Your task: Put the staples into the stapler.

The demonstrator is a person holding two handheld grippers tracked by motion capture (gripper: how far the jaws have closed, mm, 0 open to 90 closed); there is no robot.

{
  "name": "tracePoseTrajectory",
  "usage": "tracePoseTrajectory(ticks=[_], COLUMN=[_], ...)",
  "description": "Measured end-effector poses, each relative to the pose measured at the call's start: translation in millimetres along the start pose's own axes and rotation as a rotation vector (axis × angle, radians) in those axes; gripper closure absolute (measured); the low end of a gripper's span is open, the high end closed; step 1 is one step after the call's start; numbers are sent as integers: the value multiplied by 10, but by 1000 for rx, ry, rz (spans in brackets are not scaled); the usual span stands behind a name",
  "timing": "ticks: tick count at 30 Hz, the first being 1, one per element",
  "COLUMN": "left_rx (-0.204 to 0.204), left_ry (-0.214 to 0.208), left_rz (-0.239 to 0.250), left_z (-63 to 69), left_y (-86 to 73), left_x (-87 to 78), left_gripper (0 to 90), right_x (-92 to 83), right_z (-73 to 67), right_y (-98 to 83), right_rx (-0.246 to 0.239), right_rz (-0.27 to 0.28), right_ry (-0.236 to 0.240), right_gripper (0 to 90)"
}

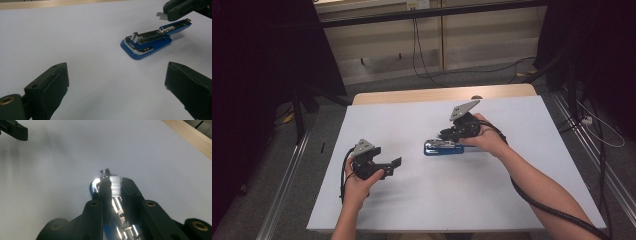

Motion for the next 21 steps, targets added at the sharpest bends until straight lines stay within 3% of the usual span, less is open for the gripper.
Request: tracePoseTrajectory(ticks=[21], left_rx=[0], left_ry=[8], left_rz=[-4], left_z=[-9], left_y=[-7], left_x=[4], left_gripper=[55], right_x=[155], right_z=[23], right_y=[-43], right_rx=[-7], right_rz=[-14], right_ry=[42], right_gripper=[792])
Point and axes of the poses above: each handheld gripper's, and its own axes: x roughly forward along the jaws, y roughly out of its top, z roughly to its right, the point moved 10 cm from there along x, roughly forward along the jaws, and after that the axes turned 8 degrees about y, right-handed, at the moved point
